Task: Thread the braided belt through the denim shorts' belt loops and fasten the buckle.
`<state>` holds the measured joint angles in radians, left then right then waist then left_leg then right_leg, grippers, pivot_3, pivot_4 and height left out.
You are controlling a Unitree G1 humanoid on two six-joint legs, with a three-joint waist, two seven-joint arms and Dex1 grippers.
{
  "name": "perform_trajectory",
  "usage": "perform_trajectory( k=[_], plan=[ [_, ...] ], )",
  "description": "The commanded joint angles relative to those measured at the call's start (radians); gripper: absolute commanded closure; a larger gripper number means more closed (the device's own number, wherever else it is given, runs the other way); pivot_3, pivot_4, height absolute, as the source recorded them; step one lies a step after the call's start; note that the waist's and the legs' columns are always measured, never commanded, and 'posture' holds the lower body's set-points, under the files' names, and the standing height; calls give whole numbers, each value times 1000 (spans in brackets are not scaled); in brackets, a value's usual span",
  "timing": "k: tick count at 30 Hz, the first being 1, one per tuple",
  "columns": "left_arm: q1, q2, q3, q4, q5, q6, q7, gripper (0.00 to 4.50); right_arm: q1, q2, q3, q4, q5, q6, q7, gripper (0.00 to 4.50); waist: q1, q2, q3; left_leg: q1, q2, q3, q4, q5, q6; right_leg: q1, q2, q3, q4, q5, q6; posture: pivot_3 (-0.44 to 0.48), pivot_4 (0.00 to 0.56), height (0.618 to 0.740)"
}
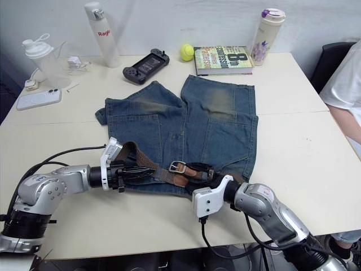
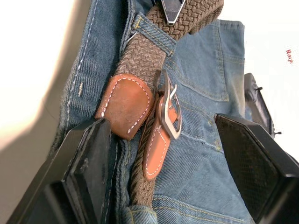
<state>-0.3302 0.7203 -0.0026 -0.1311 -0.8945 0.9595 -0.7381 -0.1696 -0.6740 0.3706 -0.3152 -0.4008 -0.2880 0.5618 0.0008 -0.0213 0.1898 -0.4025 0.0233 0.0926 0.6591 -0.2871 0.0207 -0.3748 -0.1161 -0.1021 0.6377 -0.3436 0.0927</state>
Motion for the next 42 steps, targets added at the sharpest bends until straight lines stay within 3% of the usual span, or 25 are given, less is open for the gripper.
perform_trajectory(
  k=[1, 9, 23, 42],
  plan=[
    [-13, -16, 32, -11, -6, 24, -7, 4500, 10, 9, 1, -19, -20, -40, -3, 717, 0, 0, 0, 0, 0, 0, 0, 0, 0, 0, 0, 0, 0, 0, 0, 0, 150, 740],
    [1, -24, 48, -21, 8, 50, -11, 4500, 50, -16, -62, -35, 20, -63, 14, 717, 0, 0, 0, 0, 0, 0, 0, 0, 0, 0, 0, 0, 1, 0, 0, 0, 150, 740],
    [3, -46, 65, -33, 17, 72, -4, 4500, 6, 59, -13, 12, -90, -89, -11, 717, -1, 0, 0, 0, 1, 0, 1, 0, 0, 0, 0, 0, 2, 0, 0, 0, 150, 740],
    [13, -55, 83, -38, 35, 77, -13, 4500, 15, 83, -36, 0, -89, -114, -25, 717, -1, 0, 0, 0, 1, 0, 3, 0, 0, 0, 0, 0, 4, 0, 0, 0, 150, 740]
  ],
)
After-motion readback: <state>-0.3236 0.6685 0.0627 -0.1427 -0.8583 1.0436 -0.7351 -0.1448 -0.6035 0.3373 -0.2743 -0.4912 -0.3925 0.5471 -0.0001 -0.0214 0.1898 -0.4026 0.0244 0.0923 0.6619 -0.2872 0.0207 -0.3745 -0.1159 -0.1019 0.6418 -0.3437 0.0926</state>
